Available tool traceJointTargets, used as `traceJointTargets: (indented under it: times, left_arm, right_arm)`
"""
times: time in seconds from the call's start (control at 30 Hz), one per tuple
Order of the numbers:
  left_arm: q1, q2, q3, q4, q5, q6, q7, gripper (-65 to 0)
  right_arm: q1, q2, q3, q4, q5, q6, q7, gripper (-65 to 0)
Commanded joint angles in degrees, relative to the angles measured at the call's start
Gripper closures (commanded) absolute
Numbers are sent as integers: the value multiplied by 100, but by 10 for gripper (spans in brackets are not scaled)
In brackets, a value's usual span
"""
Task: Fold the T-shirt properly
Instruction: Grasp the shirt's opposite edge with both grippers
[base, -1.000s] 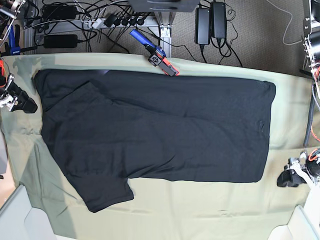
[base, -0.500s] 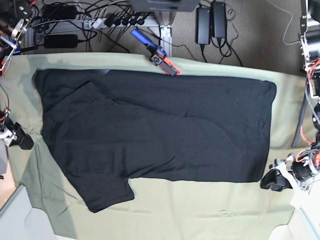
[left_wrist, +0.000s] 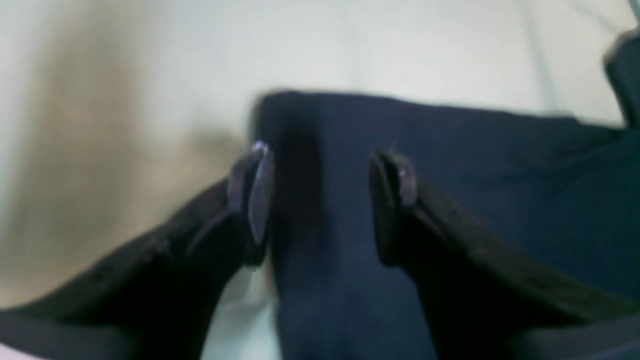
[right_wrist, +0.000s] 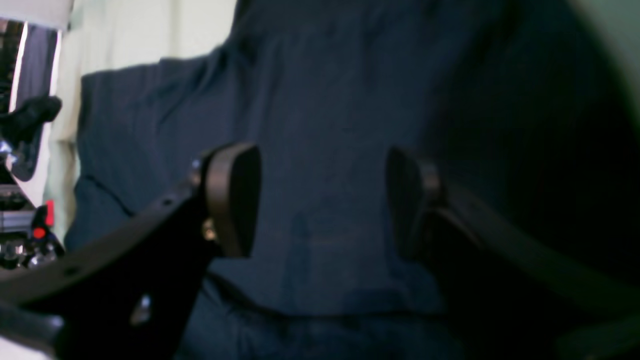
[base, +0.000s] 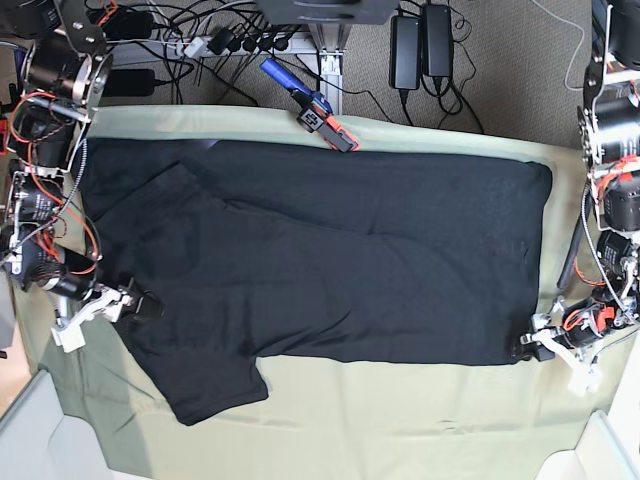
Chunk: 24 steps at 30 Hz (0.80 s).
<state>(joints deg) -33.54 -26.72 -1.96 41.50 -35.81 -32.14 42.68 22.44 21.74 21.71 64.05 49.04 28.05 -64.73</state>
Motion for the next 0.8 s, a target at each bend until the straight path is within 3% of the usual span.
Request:
traceJointTargets:
  times: [0.0,0.17,0.47,0.77]
  left_arm:
    - [-282,-79,-31,-42,57,-37,-216,-339]
    - [-365,-74,-31,-507,352,284,-398,-340]
    - [-339,-31,-31,-822,90,184,-256,-339]
    - [-295,396,-31,-822,48,103,31,-339]
  right_arm:
    - [149,55,22,70,83,280,85,-395]
    - [153,0,22,70,90,280,66,-395]
    - [151,2,22,70,116,280,46,-395]
    - [153,0,22,70,238,280,42,-395]
